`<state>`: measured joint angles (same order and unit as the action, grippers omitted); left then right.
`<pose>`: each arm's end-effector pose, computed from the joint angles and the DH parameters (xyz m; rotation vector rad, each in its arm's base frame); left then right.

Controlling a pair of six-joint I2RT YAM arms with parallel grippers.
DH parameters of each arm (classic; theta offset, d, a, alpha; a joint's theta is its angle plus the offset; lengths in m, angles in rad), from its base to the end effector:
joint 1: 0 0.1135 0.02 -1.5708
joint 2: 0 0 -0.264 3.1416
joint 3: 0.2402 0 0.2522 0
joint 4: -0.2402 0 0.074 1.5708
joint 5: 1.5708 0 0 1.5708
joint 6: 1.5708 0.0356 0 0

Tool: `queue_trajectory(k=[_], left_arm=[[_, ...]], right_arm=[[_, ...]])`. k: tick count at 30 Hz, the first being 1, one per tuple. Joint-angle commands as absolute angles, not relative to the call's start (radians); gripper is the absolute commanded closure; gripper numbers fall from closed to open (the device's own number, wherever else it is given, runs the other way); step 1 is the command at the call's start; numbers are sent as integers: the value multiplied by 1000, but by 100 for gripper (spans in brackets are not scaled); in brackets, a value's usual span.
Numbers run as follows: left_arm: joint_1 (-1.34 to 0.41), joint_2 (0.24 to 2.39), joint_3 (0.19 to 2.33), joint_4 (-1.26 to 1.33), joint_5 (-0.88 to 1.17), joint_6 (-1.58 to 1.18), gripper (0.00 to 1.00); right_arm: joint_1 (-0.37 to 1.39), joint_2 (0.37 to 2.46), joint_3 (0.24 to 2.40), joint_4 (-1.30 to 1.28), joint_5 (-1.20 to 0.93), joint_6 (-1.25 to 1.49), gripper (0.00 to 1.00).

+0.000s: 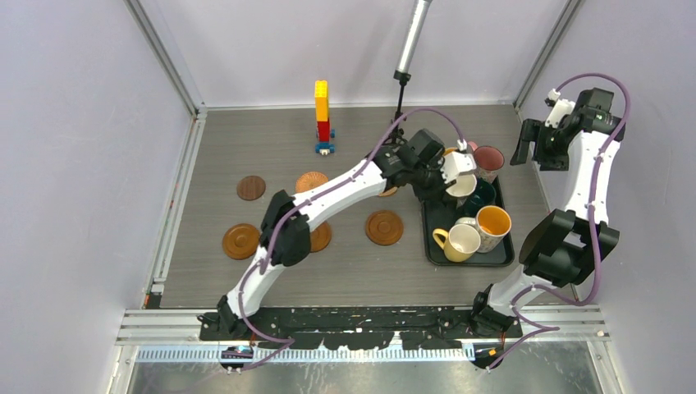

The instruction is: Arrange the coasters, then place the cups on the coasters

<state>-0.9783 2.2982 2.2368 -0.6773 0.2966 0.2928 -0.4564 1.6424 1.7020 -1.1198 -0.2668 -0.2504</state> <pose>0.2838 -0.4402 0.2828 1.5295 1.8105 -0.6840 0.3029 -0.1382 0.3568 0.1749 2.5678 0.0915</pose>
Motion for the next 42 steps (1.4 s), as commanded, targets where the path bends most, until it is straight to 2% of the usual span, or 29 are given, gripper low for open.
queue_trajectory(k=[1,8,13,22,25,36,42], left_arm=[[-929,2050,2166,-536,322,222,100],[-772,1754,1821,-472,294,135,100],[-587,1576,1595,-472,244,96,100],[-190,1332,1263,-411,121,51,100],[-105,1280,1188,-401,82,58,100],[173,1240,986,-348,354,239,100],[239,1297,972,-340,476,376,100]], right_arm=[[-448,1599,1758,-1067,-334,-224,18],[-448,1619,1831,-993,-444,-158,15],[-446,1657,1882,-1001,-525,-168,15],[-380,1710,1911,-1028,-492,-141,15],[-349,1712,1897,-1025,-476,-141,15],[-324,1704,1866,-1035,-463,-166,15],[-321,1696,1843,-1040,-461,-171,15]])
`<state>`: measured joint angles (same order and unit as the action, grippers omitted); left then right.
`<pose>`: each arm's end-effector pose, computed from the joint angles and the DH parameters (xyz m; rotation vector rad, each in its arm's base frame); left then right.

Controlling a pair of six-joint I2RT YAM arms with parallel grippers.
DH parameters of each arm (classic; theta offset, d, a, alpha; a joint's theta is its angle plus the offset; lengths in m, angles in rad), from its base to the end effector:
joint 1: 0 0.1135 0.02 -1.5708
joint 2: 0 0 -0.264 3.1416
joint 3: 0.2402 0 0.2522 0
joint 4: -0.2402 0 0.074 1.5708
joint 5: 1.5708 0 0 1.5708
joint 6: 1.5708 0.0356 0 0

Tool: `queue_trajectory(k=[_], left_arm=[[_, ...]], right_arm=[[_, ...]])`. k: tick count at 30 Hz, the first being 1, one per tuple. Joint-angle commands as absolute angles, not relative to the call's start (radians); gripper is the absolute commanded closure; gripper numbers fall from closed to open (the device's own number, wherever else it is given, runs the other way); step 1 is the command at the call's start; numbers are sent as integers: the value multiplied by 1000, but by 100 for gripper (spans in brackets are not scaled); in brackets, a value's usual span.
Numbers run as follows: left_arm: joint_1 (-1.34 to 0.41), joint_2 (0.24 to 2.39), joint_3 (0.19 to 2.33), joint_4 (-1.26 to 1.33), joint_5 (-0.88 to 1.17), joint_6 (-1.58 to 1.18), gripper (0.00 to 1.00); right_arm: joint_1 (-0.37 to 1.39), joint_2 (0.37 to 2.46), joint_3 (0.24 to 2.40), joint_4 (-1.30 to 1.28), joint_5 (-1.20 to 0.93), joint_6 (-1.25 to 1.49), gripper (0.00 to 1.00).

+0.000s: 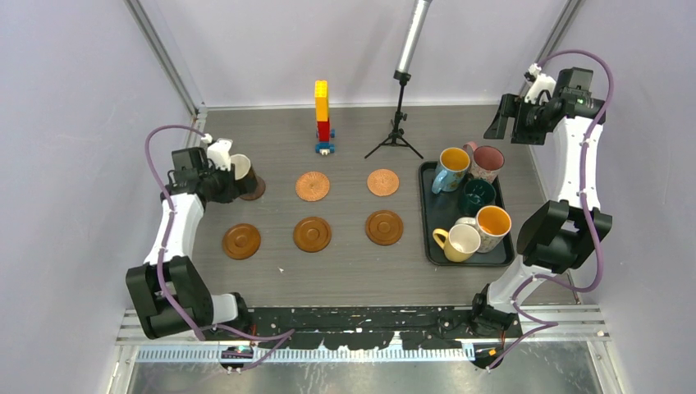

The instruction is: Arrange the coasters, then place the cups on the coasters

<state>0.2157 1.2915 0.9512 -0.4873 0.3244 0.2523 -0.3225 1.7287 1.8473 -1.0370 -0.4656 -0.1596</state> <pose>0.2672 0.0469 0.2627 0.1924 2.3411 -0.1613 0.3483 -0.0995 0.3787 0.0034 2.3895 0.3560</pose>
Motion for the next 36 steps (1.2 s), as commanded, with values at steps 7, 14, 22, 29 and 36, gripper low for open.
queue_trajectory(k=[7,14,22,29,36], left_arm=[[247,1400,999,-325,498,460,100],[248,1472,1038,-300,471,498,100],[247,1502,1065,-294,461,518,100],[250,1531,1075,-287,436,541,100],[256,1559,1071,-275,410,566,100]], right_arm=[[-318,1686,1833,-1046,-450,-181,15],[-319,1671,1809,-1049,-448,-189,15],[-318,1666,1797,-1056,-444,-202,15],[-318,1672,1800,-1058,-442,-204,15],[-318,1675,1797,-1060,-443,-209,15]])
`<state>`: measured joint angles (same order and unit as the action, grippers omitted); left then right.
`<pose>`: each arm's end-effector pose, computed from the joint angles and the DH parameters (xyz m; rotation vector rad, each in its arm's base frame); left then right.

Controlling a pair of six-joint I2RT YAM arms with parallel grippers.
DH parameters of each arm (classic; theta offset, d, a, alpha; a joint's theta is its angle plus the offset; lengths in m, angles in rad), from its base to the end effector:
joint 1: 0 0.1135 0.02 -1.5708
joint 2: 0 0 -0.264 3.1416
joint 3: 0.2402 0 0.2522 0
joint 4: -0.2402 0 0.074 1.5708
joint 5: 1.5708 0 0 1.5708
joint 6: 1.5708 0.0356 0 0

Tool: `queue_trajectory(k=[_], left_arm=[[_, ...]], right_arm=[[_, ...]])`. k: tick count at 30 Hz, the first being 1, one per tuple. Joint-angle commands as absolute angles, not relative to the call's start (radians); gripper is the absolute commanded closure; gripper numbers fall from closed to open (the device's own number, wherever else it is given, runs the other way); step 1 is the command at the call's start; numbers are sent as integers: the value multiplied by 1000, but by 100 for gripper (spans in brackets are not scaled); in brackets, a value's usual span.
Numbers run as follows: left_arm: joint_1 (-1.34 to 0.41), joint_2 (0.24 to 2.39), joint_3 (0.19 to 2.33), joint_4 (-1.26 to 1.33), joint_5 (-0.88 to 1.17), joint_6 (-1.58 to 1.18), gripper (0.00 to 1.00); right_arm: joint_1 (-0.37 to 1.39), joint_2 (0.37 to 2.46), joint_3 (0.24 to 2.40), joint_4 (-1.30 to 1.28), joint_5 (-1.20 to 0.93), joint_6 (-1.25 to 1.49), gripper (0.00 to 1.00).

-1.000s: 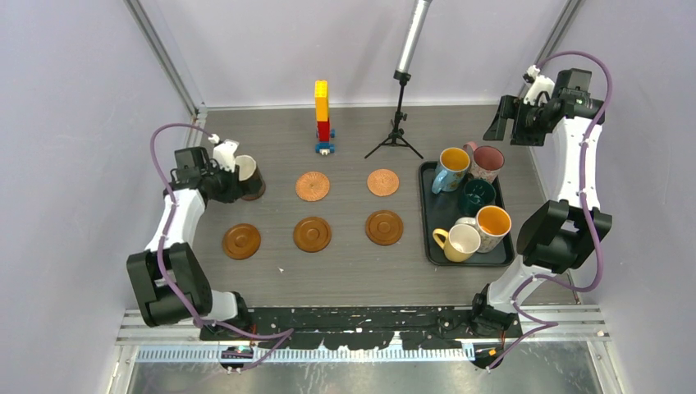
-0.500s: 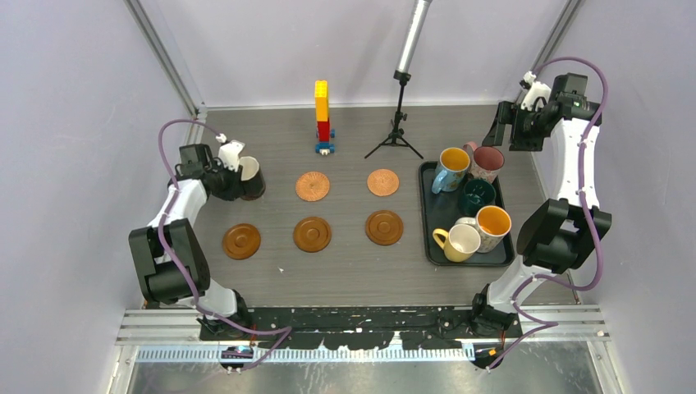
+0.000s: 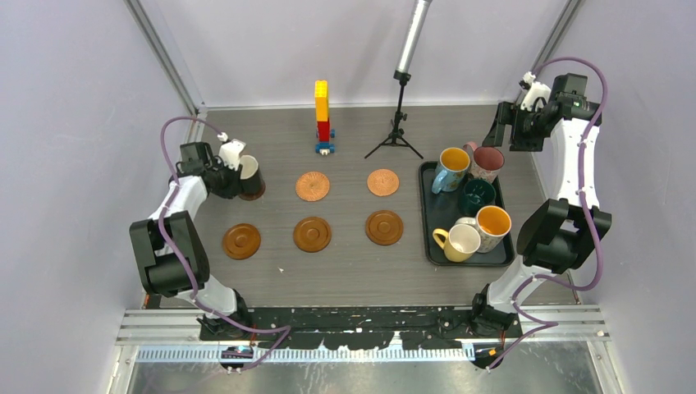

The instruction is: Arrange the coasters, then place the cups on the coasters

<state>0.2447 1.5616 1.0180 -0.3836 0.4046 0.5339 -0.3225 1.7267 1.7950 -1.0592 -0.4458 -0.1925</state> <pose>0.3161 0.0645 0.2168 0.5076 2.3482 -0.1515 0.3458 -0.0994 0.3621 -0.0062 2.4576 0.3511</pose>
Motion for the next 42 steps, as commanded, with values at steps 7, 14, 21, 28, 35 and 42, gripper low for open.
queue_trajectory(k=[7,14,21,28,35,42], left_arm=[[266,1563,1058,-280,400,589,97],[279,1536,1059,-326,423,592,96],[281,1528,1042,-356,442,599,81],[281,1513,1045,-379,441,610,65],[284,1482,1087,-440,440,613,34],[284,1456,1338,-662,412,582,0]], right_arm=[[-318,1677,1800,-1060,-441,-209,15],[-318,1679,1802,-1060,-443,-206,14],[-316,1676,1797,-1059,-443,-204,14],[-317,1673,1794,-1058,-445,-202,15],[-317,1665,1790,-1057,-444,-202,14],[-316,1651,1775,-1067,-427,-210,15]])
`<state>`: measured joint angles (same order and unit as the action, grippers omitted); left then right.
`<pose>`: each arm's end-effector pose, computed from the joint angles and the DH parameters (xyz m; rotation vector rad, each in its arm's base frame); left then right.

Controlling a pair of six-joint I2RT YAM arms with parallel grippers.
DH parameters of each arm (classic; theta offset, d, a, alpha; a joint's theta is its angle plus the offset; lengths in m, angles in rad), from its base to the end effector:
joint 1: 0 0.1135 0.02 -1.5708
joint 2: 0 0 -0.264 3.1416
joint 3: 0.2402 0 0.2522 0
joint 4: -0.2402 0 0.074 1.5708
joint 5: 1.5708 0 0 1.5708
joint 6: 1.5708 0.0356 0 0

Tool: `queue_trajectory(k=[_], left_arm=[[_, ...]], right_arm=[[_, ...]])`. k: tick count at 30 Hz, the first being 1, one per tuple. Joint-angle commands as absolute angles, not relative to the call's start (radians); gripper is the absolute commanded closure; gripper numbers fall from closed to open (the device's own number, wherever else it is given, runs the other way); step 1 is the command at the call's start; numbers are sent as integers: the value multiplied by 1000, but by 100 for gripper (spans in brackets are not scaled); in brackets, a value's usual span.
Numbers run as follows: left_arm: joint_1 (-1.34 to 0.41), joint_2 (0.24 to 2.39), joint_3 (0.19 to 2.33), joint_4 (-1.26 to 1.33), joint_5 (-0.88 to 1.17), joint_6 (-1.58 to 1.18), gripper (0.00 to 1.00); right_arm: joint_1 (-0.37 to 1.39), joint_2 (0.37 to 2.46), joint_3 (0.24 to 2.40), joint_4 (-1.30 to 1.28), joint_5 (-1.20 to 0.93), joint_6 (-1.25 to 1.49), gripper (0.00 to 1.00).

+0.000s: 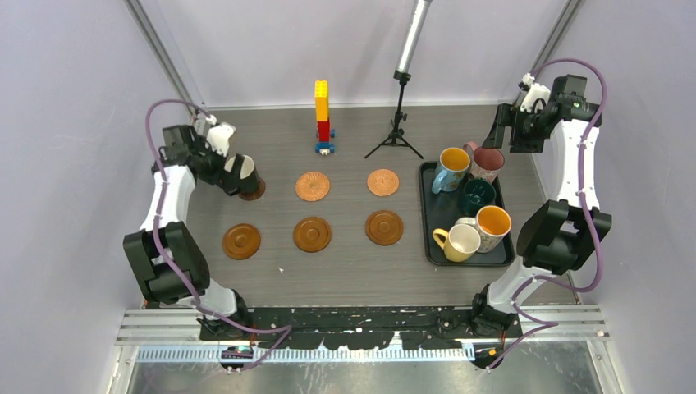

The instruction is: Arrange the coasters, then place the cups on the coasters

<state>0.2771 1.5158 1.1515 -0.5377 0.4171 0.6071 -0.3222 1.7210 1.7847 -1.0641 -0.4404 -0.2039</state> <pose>0.3135 0.0742 0.2623 0.5604 2.3059 -0.1009 0.3439 -0.0988 0.3606 -0.0157 2.4670 0.3444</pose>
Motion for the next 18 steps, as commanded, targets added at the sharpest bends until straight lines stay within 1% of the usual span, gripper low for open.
queue_trajectory(k=[1,5,8,11,14,18], left_arm=[[281,1467,1401,-703,404,562,0],[239,1539,1644,-869,365,498,0],[152,1562,1742,-940,348,486,0],[-3,1539,1717,-861,251,421,0],[-154,1503,1652,-768,231,398,0],[-407,1533,1650,-758,167,399,0]], right_arm=[[-316,1651,1773,-1067,-427,-206,14],[-317,1660,1775,-1062,-413,-169,14],[-317,1670,1777,-1062,-400,-161,15],[-317,1670,1781,-1070,-396,-172,14],[-317,1667,1779,-1075,-379,-179,15],[-318,1670,1787,-1108,-344,-210,15]])
